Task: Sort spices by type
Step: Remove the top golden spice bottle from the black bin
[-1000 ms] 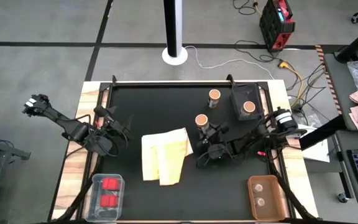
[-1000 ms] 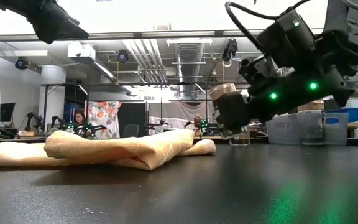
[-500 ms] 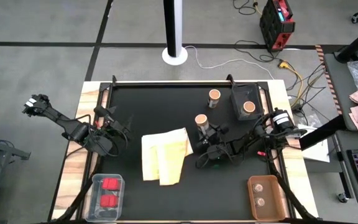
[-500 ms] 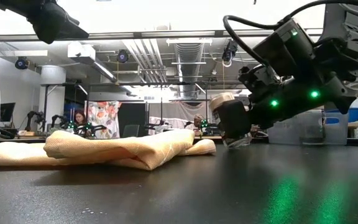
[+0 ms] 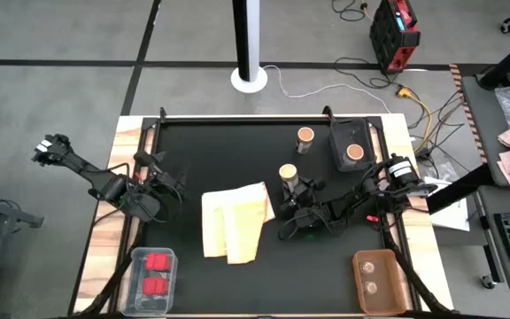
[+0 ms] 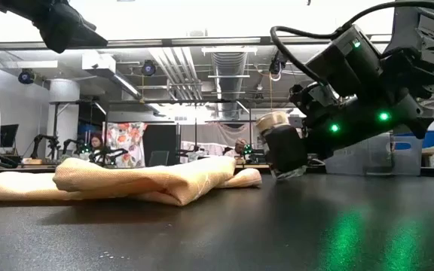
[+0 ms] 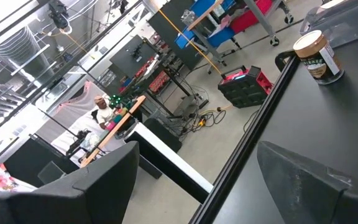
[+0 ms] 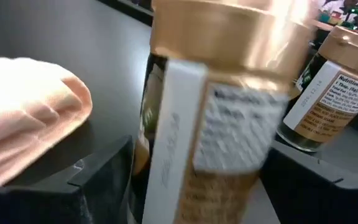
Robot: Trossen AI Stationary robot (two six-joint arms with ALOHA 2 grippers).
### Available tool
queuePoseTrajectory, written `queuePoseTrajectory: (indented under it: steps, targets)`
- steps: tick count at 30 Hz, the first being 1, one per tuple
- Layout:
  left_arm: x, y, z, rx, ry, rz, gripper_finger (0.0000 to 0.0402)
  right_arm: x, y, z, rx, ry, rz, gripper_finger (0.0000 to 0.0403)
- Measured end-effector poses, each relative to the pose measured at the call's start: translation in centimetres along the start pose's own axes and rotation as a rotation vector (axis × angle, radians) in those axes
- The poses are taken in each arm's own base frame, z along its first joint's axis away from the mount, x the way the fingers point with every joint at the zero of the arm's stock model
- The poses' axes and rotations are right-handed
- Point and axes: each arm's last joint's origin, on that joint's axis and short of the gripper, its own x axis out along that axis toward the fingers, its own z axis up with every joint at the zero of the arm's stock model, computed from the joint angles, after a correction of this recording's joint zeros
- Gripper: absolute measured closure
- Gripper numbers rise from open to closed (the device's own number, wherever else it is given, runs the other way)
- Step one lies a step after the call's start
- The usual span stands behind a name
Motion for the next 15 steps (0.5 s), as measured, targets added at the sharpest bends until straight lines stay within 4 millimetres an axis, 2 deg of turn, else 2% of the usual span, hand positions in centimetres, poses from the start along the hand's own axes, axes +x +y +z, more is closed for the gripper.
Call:
queuePoseTrajectory:
  steps: [7,15]
  targets:
    - [0.0,0.0,0.0,0.000,0.000,0.000,0.0091,-0.1,0.0,-0.4,-0.036,0.037,0.046,0.0057]
    - [0.0,0.0,0.0,0.000,0.000,0.000,0.0091,-0.6,-0.1,0.9,-0.026,0.021,0.060,0.0050]
